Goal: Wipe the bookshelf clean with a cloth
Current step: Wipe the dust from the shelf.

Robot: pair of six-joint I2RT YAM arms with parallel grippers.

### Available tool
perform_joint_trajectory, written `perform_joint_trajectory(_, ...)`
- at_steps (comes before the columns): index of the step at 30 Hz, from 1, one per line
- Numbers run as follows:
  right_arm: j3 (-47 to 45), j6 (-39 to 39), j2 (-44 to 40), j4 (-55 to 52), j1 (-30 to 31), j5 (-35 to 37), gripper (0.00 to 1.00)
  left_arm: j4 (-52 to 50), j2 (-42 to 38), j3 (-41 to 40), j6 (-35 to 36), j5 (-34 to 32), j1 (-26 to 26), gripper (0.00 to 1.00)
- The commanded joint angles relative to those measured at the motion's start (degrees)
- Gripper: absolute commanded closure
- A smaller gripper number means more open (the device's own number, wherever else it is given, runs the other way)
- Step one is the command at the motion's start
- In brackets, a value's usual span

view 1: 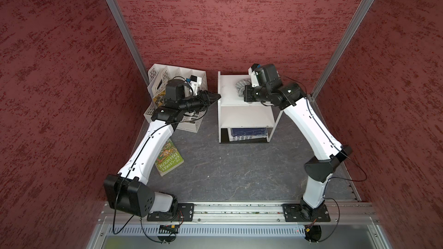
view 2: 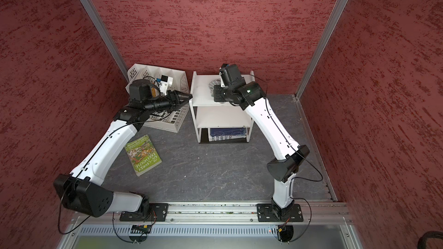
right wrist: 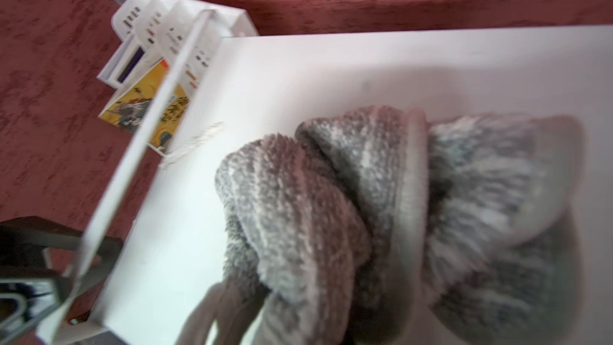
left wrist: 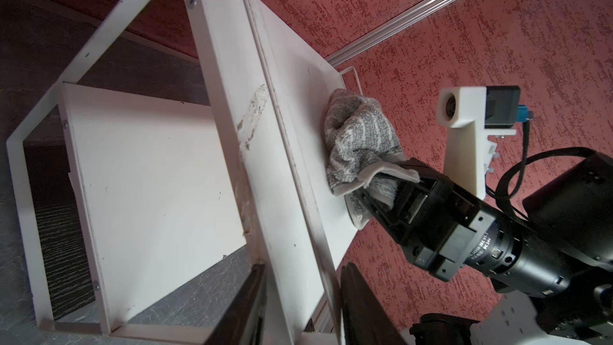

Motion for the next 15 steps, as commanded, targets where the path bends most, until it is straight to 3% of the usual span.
perform_joint_trajectory(1,-5.60,-0.40,-1.46,-11.01,-3.51,6.73,0.95,-1.75,0.83,1.41,1.64,-0.03,0.25,0.56)
perform_joint_trajectory(6,-8.23,1.56,-3.64,-9.74,-3.51,2.06,0.95,-4.22,0.85,2.98,3.41,-0.62,0.51,0.50)
perform_joint_trajectory(15,-9.44,2.29,-4.67,0.37,2.32,-10.03,0.91,-8.32,-1.12,6.49,6.26,-1.07,2.44,0.26)
